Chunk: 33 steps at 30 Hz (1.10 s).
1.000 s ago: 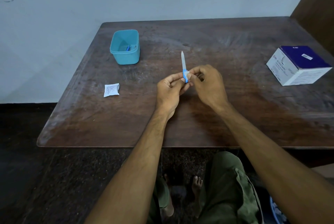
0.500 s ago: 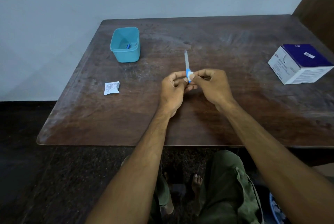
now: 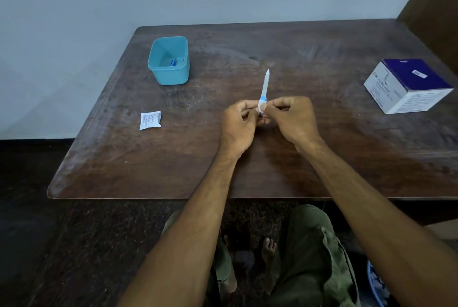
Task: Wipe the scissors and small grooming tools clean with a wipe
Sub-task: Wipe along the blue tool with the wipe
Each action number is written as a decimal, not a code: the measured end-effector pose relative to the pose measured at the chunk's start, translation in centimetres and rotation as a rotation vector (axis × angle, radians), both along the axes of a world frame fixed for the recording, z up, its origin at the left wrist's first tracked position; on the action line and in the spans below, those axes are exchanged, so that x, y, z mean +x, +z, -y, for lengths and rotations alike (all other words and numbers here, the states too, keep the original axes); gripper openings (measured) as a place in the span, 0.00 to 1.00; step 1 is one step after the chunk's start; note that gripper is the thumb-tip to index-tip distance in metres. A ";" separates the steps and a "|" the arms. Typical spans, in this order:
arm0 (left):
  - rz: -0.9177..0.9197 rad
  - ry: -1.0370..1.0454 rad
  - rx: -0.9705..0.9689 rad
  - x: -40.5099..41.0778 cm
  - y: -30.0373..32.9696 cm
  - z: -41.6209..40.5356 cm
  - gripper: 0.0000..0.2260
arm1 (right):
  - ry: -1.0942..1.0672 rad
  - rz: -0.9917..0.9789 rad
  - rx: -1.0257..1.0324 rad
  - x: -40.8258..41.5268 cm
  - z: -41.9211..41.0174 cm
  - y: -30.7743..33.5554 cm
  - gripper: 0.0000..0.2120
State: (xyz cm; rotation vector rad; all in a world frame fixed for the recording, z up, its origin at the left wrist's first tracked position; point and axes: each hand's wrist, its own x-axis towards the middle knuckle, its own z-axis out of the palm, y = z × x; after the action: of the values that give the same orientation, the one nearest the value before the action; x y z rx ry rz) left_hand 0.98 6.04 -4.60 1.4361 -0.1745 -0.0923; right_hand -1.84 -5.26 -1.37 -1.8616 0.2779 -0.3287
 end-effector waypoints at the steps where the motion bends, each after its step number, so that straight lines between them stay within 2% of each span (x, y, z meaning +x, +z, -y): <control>1: 0.012 0.001 0.006 0.0 0.0 0.0 0.09 | -0.014 0.000 0.014 0.0 0.1 0.0 0.02; 7: 0.075 0.059 0.017 0.0 -0.1 -0.1 0.10 | -0.055 0.005 0.207 0.4 -0.4 0.1 0.02; 12: 0.045 0.111 0.008 0.1 -0.4 -0.3 0.08 | -0.144 0.062 0.169 0.3 -0.1 -0.1 0.04; 14: 0.029 0.141 0.020 0.1 -0.3 -0.2 0.06 | -0.145 0.159 -0.014 0.2 0.2 0.2 0.03; 17: 0.022 0.188 0.066 0.1 -0.3 0.1 0.04 | -0.020 0.289 -0.456 0.0 0.3 0.8 0.04; 20: 0.064 0.249 0.140 0.0 -0.3 0.4 0.04 | 0.097 0.224 -0.819 0.2 0.1 1.0 0.09; 22: 0.102 0.288 0.200 -0.1 -0.1 0.4 0.05 | 0.134 0.201 -0.978 0.4 -0.1 1.1 0.13; 25: 0.111 0.317 0.280 -0.3 -0.1 0.4 0.06 | 0.166 0.215 -1.080 0.9 -0.1 1.5 0.14; 29: 0.121 0.331 0.428 -0.3 -0.2 0.5 0.03 | 0.113 0.116 -1.136 1.8 0.6 2.0 0.15; 33: 0.149 0.345 0.479 -0.4 0.1 0.5 0.05 | 0.236 0.107 -1.146 1.1 0.0 1.8 0.10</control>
State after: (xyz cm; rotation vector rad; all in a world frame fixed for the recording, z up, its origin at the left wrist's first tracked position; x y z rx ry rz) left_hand 0.55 5.59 -4.53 1.9318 -0.0226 0.2735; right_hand -0.79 -5.30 0.39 -2.9457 -0.2844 -0.4721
